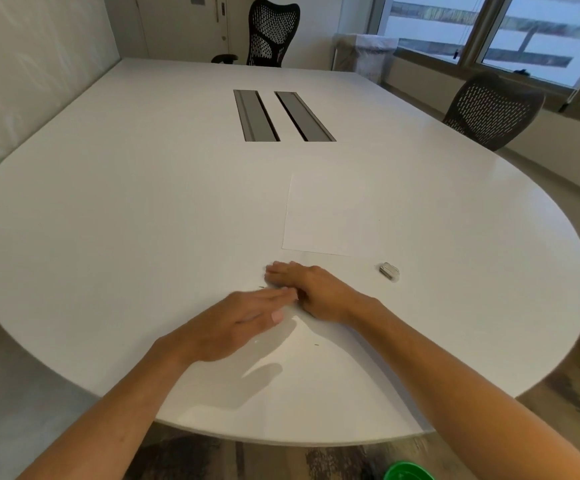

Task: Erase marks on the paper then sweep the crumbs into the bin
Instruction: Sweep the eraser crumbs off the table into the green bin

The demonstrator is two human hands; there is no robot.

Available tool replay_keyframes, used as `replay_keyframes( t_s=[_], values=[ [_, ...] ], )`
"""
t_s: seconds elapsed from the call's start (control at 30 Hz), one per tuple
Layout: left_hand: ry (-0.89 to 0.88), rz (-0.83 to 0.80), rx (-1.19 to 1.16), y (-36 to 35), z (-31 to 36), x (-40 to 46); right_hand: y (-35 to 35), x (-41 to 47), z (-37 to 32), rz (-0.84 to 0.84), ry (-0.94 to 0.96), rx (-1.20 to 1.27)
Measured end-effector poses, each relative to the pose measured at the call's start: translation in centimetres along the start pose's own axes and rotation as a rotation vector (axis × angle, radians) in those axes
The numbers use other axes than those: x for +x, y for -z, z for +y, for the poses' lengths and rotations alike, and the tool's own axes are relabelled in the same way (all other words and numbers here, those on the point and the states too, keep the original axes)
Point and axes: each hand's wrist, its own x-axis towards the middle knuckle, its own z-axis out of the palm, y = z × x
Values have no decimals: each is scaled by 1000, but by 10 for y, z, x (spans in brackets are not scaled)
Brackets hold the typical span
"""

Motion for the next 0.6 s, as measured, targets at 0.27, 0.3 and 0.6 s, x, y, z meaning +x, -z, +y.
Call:
replay_keyframes(
  t_s=[0.27, 0.3, 0.6],
  values=[
    [330, 194, 501, 25, -26, 6, 4, -47, -13, 122, -113, 220],
    [357, 127, 606, 20, -29, 6, 9, -53, -14, 213, -177, 273],
    [110, -148, 677, -44, 15, 8, 1, -84, -17, 319, -411, 68]
  ],
)
